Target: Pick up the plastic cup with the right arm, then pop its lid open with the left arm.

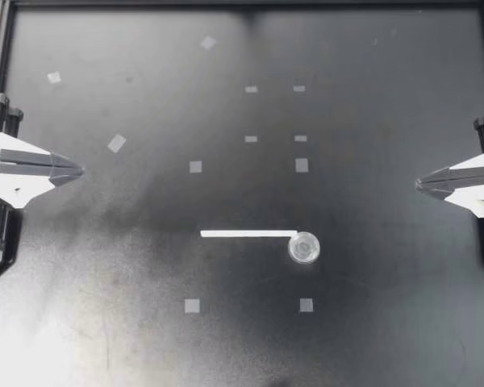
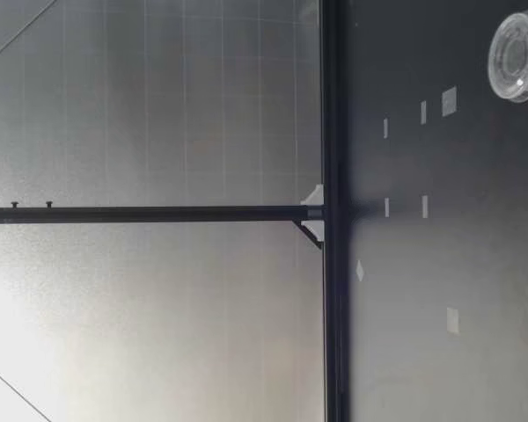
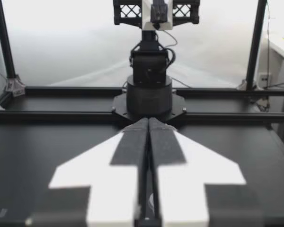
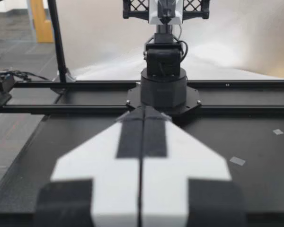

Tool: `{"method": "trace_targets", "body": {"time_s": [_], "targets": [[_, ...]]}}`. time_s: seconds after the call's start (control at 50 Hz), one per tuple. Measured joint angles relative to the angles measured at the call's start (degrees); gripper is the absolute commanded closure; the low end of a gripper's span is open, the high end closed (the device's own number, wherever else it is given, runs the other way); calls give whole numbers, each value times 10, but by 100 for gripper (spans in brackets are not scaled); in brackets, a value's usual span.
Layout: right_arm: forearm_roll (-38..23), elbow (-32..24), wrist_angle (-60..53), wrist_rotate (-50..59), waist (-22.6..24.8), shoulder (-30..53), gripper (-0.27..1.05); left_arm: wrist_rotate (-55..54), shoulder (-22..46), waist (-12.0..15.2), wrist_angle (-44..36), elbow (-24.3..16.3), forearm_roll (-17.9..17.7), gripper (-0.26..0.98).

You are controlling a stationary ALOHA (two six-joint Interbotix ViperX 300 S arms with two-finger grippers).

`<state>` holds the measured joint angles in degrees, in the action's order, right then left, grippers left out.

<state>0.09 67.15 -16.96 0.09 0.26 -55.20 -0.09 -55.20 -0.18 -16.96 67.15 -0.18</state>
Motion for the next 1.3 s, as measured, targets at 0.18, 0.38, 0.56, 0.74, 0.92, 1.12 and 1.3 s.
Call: {"method": "trace_targets", "body": {"time_s": [0.18, 0.38, 0.56, 0.74, 0.92, 1.12, 1.3], "targets": [[0, 39, -3, -4, 0, -4, 94, -10, -1, -5, -1, 54, -5, 79], [-1, 47, -1, 12, 1, 11, 90, -11, 39, -6, 6, 32, -41, 79], [2, 59, 14, 103, 4, 119, 72, -11, 178, -7, 19, -47, -45, 79], [2, 82, -64, 182, 36, 223, 35, -3, 361, -7, -3, -137, -45, 80], [2, 100, -151, 213, 57, 303, 15, 0, 512, -8, -40, -208, -45, 80], [2, 90, -175, 248, 64, 419, 14, 0, 625, -11, -60, -278, -34, 80], [2, 69, -221, 250, 64, 506, 14, 1, 661, -22, -63, -305, -20, 80]]}}
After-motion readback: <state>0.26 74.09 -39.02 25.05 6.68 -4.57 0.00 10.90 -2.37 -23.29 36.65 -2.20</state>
